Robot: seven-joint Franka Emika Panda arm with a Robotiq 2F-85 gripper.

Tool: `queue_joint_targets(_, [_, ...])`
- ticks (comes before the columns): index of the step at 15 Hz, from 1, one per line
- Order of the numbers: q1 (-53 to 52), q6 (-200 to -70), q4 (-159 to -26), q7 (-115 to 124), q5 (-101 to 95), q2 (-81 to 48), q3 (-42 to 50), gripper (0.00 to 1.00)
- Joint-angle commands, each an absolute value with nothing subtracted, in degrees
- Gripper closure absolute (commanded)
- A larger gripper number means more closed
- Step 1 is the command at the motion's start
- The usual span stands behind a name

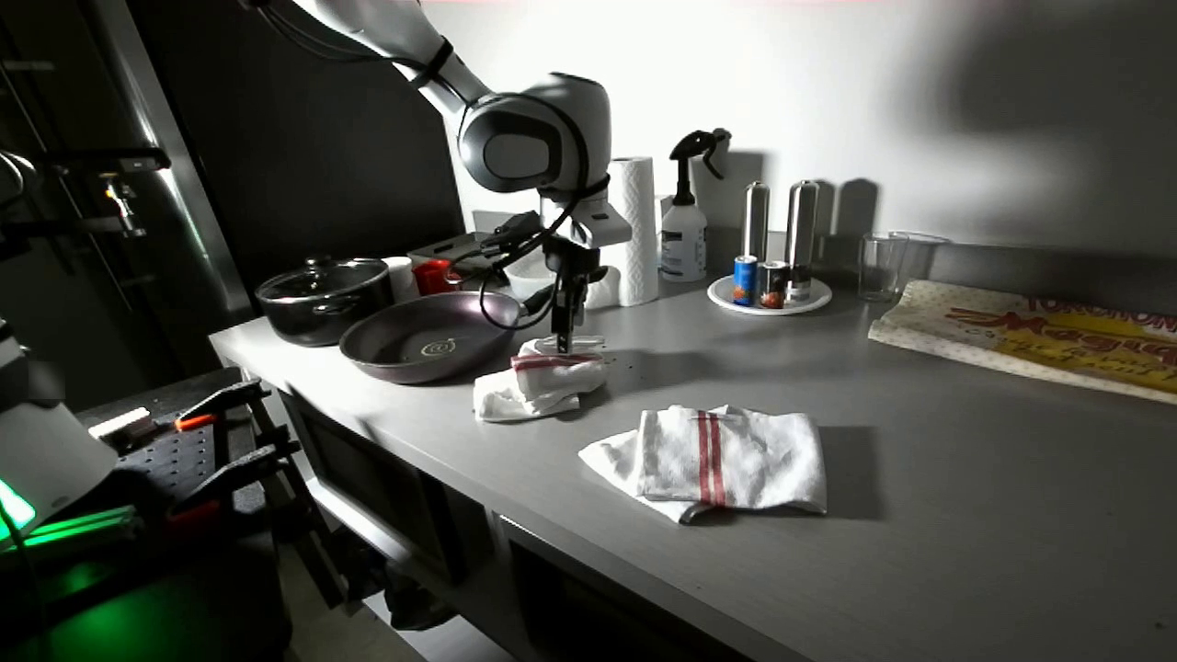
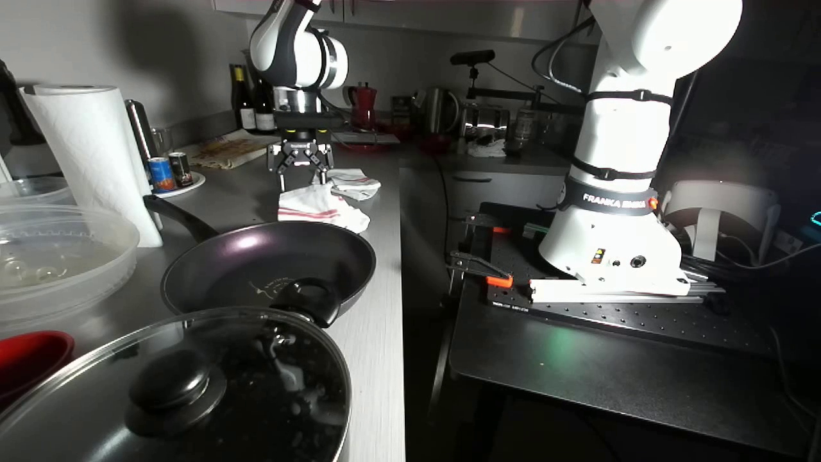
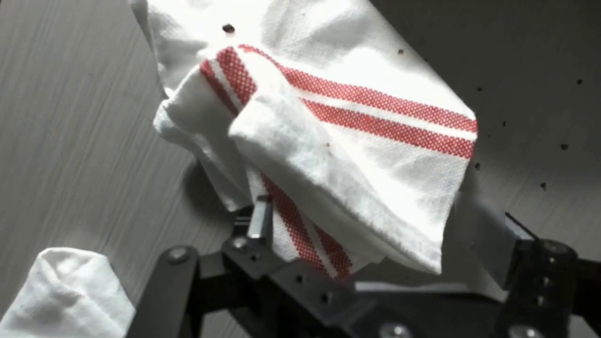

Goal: Use the towel on the left to wipe the black pan.

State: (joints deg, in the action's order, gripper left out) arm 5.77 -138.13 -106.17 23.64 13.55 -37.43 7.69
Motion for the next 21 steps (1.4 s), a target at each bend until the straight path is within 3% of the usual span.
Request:
queue_joint_targets(1, [6.2, -136.7, -105.0, 23.3, 14.6, -38.7, 7.1, 0.00])
queue_joint_targets(17, [7.2, -135.2, -107.7, 23.9, 15.3, -40.9, 7.7, 0.00])
queue_joint_targets(18, [7.3, -134.9, -107.7, 23.9, 15.3, -40.9, 7.7, 0.20])
queue_joint_targets(21, [7.4, -134.6, -107.7, 23.8, 15.6, -40.7, 7.6, 0.40])
